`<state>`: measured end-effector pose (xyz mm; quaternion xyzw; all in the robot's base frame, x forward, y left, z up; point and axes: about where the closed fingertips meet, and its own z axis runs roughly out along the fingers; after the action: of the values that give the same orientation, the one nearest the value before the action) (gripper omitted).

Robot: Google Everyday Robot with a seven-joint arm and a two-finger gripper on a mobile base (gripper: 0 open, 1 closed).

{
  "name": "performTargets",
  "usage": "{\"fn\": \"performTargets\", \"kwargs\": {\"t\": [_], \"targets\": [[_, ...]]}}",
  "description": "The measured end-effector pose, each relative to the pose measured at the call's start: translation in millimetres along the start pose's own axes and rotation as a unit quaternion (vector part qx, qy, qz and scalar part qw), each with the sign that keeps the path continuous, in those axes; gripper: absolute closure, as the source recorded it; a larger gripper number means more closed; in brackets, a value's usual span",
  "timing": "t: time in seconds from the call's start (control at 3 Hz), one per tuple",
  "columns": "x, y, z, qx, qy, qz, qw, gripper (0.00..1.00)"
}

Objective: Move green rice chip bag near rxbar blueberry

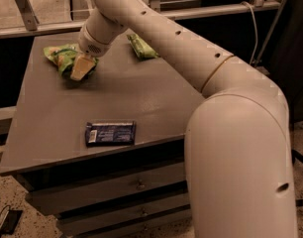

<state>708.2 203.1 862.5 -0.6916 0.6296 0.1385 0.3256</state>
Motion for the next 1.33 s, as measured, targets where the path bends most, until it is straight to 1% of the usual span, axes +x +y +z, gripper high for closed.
{"fn": "performTargets", "kwargs": {"t": [0.33,0.67,1.0,1.33], "targets": [[-1.1,2.8,8.1,-0.012,-0.003,0.011,0.9999,0.62],[6.1,4.2,-25.1,0.018,0.007,0.018,0.9996,0.87],[12.0,24.5,-93.2,0.052,0.005,0.007,0.9986,1.00],[24.4,69.5,-152.2,0.067,0.007,-0.009,0.9977,1.00]]}}
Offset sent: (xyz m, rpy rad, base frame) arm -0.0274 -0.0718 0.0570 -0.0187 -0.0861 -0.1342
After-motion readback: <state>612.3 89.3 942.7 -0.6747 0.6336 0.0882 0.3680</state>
